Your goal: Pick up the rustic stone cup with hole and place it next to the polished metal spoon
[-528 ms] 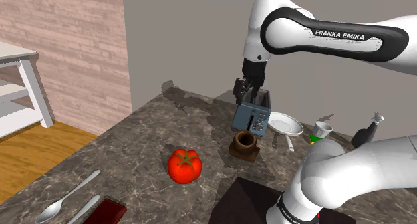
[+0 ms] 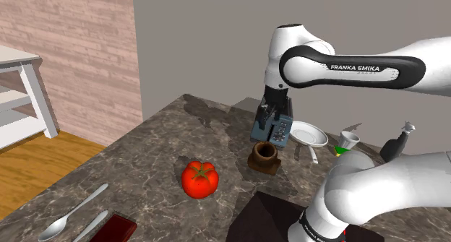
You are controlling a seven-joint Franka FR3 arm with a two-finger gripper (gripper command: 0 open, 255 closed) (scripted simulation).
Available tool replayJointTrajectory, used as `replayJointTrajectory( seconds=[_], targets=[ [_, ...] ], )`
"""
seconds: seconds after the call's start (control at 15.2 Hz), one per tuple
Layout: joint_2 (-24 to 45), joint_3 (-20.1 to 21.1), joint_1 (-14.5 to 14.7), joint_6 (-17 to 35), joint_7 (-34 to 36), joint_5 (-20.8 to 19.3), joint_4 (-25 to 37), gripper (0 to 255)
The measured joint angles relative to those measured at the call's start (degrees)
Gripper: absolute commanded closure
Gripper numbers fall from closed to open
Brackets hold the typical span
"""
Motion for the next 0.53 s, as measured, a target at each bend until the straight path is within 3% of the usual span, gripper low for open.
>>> replayJointTrajectory(
  seconds=[0.53],
  targets=[
    [-0.4,-3.3,-3.2,10.4,-1.2,-5.6,-12.6,0]
  ],
)
